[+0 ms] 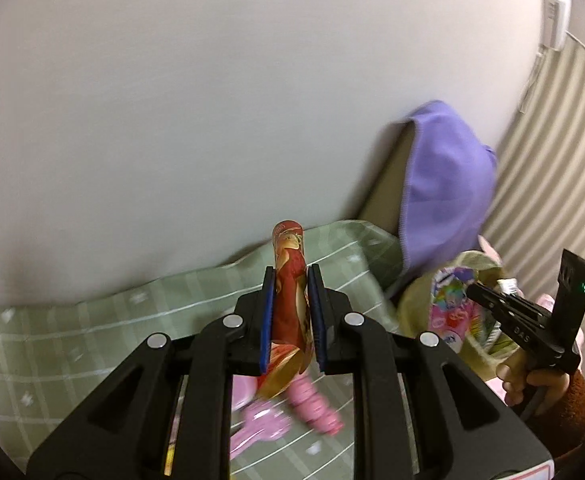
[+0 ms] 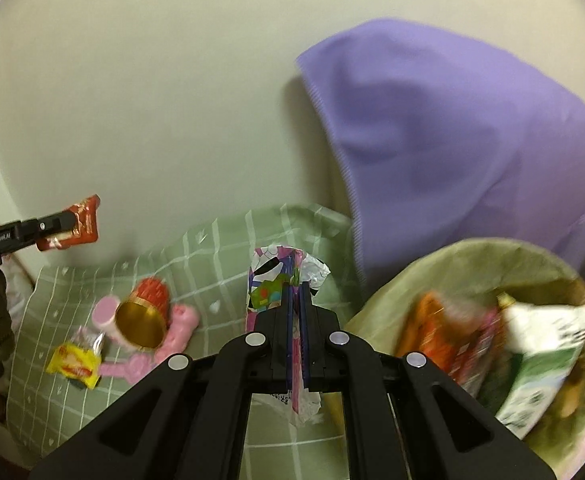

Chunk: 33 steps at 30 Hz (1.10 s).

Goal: Collect trash
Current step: 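Carry the juice box and red tube over the yellow trash bag and lower them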

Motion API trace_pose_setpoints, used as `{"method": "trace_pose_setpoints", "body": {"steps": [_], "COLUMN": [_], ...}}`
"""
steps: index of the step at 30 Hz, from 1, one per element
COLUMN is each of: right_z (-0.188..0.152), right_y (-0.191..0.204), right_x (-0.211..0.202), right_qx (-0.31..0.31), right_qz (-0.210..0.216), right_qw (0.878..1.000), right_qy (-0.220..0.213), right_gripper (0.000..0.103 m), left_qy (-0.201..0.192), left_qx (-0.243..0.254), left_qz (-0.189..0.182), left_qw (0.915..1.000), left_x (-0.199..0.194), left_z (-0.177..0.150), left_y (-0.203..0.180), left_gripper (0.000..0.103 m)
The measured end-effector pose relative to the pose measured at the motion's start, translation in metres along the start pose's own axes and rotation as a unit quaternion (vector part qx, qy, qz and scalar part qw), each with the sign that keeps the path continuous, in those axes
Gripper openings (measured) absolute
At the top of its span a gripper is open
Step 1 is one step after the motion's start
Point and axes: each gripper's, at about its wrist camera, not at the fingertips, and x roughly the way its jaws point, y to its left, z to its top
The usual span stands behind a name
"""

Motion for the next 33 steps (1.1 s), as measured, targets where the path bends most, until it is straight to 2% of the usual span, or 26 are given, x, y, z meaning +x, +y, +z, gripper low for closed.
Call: {"method": "trace_pose_setpoints", "body": {"steps": [8, 15, 22, 29, 33], "right_z": [0.037, 0.040, 0.024, 0.009, 0.003], "right_y": [-0.044, -0.088, -0.124, -0.144, -0.147], "right_x": [-0.051, -0.092, -0.110, -0.124, -0.134], "right_qx": [0.018, 0.036, 0.063, 0.087, 0.091], "right_qz": [-0.069, -0.140, -0.195, -0.210, -0.218], "right_qw": [0.995, 0.986, 0.976, 0.971, 0.968], "right_qy": [-0.066, -0.086, -0.080, -0.080, -0.083], "right_gripper": [0.005, 0.005, 0.005, 0.005, 0.005], "left_qy": [0.010, 0.023, 0.048, 0.055, 0.061], "left_qx": [0.065, 0.103, 0.129, 0.133, 0.148], "left_qz": [-0.079, -0.149, -0.185, -0.207, -0.229], "left_qw": [0.9947, 0.9831, 0.9731, 0.9676, 0.9602], "left_x": [0.038, 0.058, 0.079, 0.086, 0.092], "left_z": [0.024, 0.025, 0.015, 0.014, 0.013], "left_y": [-0.078, -0.138, -0.185, -0.211, -0.232], "left_gripper": [0.016, 0.016, 0.016, 0.016, 0.016]}}
